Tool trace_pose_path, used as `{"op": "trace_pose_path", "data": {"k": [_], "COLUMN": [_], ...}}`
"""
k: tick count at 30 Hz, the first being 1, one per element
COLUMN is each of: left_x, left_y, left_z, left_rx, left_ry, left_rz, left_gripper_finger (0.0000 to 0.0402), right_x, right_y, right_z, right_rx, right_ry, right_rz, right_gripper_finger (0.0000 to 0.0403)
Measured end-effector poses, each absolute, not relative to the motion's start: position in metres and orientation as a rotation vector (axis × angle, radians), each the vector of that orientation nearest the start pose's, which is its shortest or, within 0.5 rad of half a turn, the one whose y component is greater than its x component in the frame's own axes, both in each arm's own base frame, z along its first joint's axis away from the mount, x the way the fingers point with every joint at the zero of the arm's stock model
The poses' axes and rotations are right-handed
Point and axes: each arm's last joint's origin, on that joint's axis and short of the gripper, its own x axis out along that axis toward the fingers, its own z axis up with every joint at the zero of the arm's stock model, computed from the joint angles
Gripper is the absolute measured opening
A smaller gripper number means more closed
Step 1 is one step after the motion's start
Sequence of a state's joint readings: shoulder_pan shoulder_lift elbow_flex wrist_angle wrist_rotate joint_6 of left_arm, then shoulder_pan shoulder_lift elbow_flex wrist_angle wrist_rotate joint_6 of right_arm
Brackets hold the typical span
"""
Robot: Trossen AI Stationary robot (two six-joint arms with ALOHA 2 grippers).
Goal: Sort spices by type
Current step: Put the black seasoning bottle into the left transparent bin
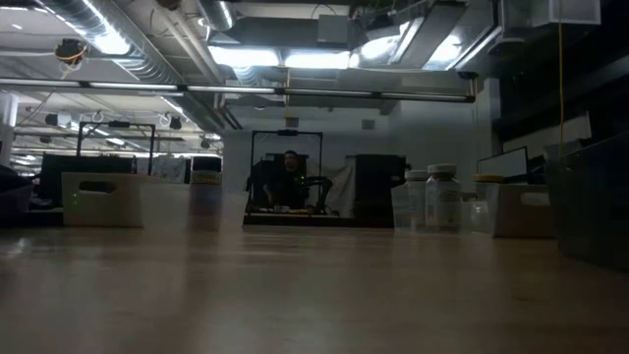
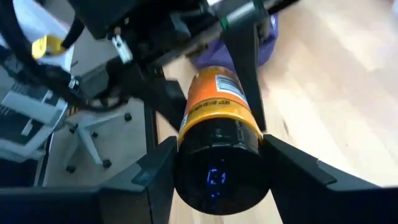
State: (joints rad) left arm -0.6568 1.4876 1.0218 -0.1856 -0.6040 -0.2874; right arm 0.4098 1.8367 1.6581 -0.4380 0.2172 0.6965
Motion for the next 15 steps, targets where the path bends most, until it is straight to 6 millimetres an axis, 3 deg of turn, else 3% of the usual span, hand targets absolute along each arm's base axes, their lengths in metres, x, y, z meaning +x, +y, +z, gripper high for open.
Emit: {"op": "trace_pose_path", "data": {"k": [6,15], "left_x": [0.264,0.262], "left_y": [-0.179,-0.172], "left_z": [0.257,0.258], "left_rx": [0.100,0.189], "left_ry": [0.498,0.536], "left_rz": [0.028,0.080], "left_gripper_finger": [0.0228,0.0228], "right_x": [0.393,0.399], "right_y": [0.158,0.143], "right_z": [0.325,0.324], "right_rx": [0.465,0.429], "right_ry": [0.530,0.540], "right_rz": [-0.019,-0.020], "right_gripper_finger": [0.0208,0.0208]}}
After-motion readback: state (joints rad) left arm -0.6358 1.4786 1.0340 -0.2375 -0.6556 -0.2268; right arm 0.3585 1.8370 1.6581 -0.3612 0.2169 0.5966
